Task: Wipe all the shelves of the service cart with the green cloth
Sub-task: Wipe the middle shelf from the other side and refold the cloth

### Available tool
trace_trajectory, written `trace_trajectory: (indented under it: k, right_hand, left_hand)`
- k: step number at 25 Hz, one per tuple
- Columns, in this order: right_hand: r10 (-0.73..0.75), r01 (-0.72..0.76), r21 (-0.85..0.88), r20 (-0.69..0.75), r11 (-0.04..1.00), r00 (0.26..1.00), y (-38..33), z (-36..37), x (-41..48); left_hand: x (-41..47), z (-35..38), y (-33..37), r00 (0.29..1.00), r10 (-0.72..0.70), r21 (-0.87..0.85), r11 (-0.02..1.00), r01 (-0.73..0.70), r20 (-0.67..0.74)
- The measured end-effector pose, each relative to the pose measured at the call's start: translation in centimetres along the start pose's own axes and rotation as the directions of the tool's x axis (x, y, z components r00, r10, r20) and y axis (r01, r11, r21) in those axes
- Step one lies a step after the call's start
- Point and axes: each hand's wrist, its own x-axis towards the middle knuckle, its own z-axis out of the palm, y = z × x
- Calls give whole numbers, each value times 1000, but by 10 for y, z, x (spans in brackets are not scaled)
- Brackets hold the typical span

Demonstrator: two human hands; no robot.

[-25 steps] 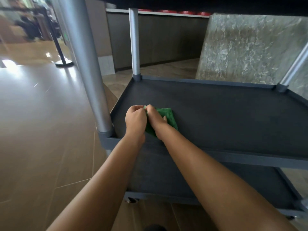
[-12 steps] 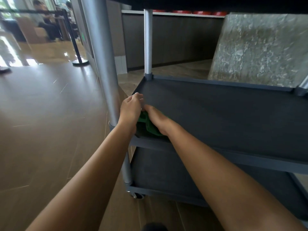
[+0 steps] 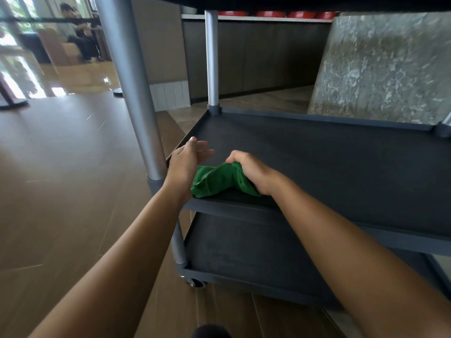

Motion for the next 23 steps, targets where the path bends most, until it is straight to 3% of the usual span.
trace_trajectory:
  k: [5, 11, 17, 23]
  right_hand:
    - [49, -43, 126, -45, 991, 998, 20, -64, -24]
    - [20, 50, 437, -152, 898, 988, 34, -116, -48]
    - [-135, 214, 596, -176, 774, 975, 35, -128, -87]
    - [-267, 392, 658, -287, 643, 920, 65, -114, -137]
  left_hand:
    - [-16, 36, -11, 996, -2, -3, 1000, 3, 89]
    - [-36, 85, -22, 979, 1, 58, 998, -13, 206]
    - [-60, 105, -20, 955, 76, -17, 997, -75, 286]
    - [-96, 98, -32, 868, 154, -122, 987, -108, 472]
